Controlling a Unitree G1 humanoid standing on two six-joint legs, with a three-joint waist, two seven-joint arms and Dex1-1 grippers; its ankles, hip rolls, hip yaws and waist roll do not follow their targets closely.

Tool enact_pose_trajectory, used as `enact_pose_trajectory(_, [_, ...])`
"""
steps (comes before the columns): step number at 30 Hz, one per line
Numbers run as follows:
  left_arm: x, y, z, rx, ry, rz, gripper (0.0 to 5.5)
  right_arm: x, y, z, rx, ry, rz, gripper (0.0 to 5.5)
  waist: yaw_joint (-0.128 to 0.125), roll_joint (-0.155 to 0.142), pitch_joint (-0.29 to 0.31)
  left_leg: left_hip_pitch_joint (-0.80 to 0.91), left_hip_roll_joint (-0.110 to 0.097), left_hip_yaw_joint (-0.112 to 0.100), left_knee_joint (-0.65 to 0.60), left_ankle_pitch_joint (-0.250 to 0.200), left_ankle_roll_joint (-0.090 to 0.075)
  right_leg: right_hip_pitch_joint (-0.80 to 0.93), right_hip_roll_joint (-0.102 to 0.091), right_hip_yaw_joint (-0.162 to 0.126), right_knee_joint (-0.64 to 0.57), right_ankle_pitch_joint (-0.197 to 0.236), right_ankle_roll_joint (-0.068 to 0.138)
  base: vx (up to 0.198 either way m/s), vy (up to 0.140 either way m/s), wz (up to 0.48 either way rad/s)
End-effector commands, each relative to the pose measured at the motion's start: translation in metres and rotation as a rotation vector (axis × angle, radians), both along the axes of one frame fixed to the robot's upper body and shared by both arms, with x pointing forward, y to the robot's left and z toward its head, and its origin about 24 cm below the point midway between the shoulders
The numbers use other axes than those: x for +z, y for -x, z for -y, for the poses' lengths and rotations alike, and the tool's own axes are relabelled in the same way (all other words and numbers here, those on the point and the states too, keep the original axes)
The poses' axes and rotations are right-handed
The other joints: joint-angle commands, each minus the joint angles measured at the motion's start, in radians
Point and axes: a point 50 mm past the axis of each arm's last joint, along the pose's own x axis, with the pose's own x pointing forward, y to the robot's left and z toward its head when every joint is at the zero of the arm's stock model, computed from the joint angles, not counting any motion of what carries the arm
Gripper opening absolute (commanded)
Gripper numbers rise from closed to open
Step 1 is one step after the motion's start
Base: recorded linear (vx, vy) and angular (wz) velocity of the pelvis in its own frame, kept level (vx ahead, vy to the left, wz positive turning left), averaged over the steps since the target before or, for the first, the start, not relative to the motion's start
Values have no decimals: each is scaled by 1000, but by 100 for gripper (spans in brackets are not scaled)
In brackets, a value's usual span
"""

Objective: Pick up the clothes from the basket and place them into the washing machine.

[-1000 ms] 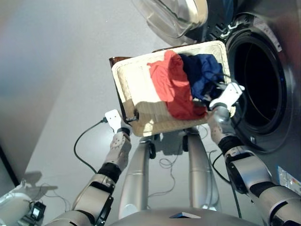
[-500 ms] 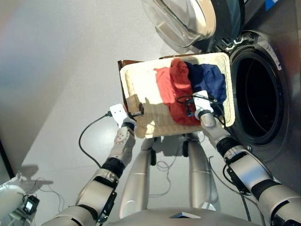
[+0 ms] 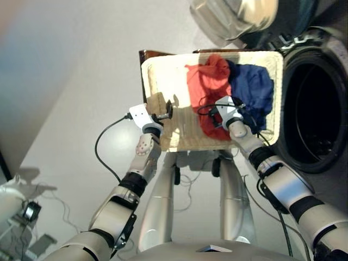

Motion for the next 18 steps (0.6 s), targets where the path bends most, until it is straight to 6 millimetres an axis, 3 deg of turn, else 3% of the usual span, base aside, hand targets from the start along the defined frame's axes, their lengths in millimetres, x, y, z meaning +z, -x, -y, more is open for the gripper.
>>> enact_pose_trajectory(1, [24,-2,-6,-19,-17,123,550,19,-9,3,4,50,29,550,25,22,45,3,-8,-5,98,-117,5,33,-21,-8,15,-57,123,-17,-11,335])
enact_pose_trajectory(6, [13,0,-4,-30,-40,72,550,20,-9,36,-159,55,-3,550,39,42,52,-50,-26,-17,154,-124,12,-11,-34,-16,80,-74,117,-13,1,280])
enact_pose_trajectory(8, [8,1,-4,-29,-45,52,550,18,-7,46,-215,85,-23,0,42,48,54,-51,-28,-18,156,-124,13,-10,-35,-14,84,-76,115,0,0,0])
enact_pose_trajectory(18, [-5,3,-5,-25,-66,-2,550,17,-6,48,-276,-22,7,0,21,52,64,34,-18,1,124,-114,8,75,-29,-6,21,-43,113,-6,-1,-6])
